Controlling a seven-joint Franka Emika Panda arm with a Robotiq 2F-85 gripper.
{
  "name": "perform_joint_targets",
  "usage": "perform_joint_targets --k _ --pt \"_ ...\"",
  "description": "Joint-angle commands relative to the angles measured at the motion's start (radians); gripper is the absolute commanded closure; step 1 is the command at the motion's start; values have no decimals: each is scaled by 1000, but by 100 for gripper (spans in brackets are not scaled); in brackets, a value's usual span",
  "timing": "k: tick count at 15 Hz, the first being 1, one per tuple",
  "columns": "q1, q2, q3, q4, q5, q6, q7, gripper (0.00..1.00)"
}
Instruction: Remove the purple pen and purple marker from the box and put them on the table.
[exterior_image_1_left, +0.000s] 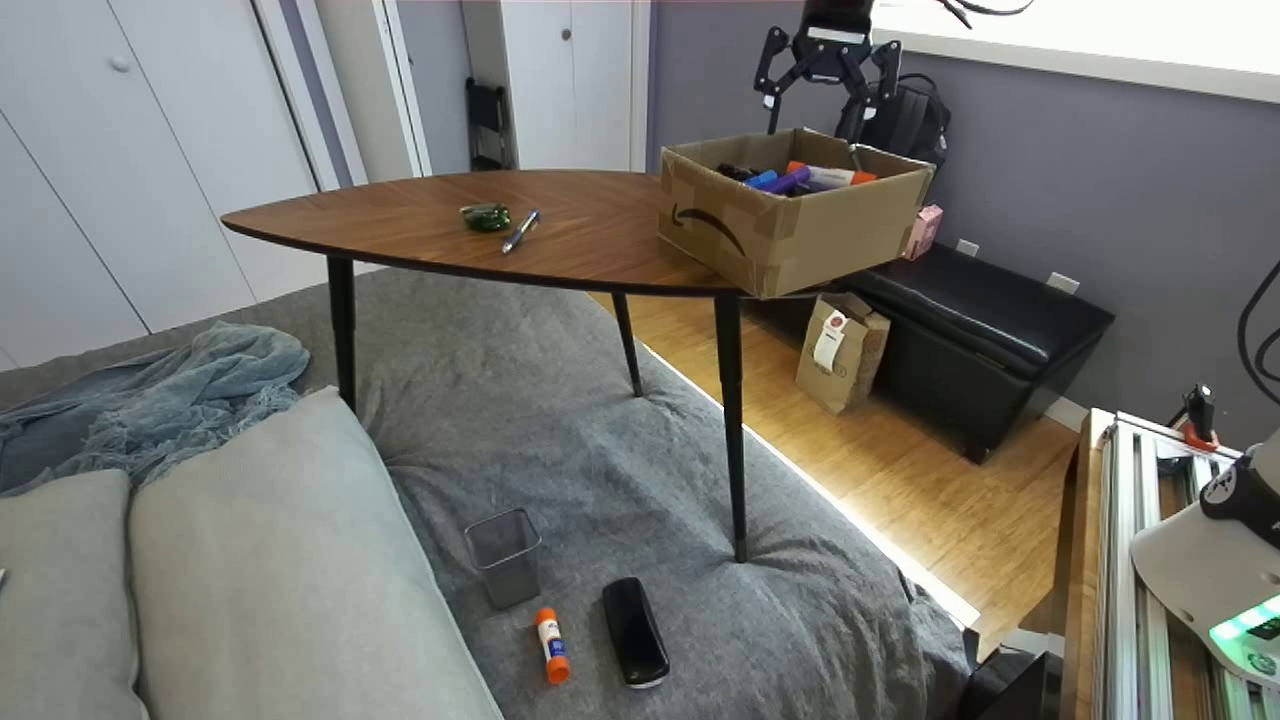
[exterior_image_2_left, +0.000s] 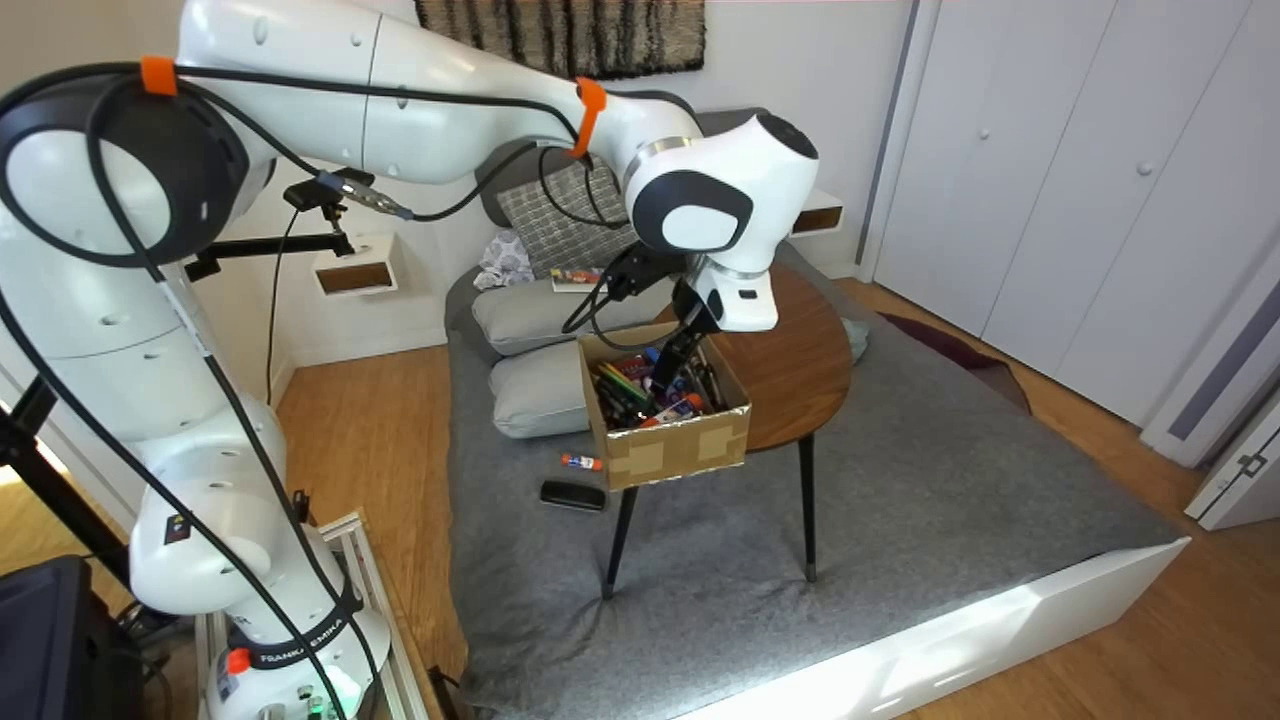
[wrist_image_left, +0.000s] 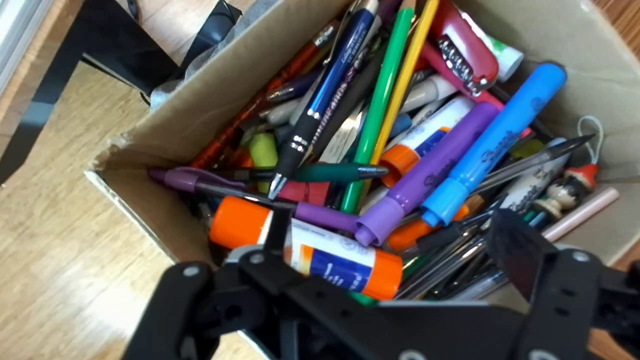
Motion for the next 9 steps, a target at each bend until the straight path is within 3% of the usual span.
perform_joint_targets --k 1,6,9 --pt "-21 -47 -14 -86 50 64 125 0" --pt "-26 -55 -15 -129 115 141 190 0" --pt "-21 -57 -8 -149 141 192 205 15"
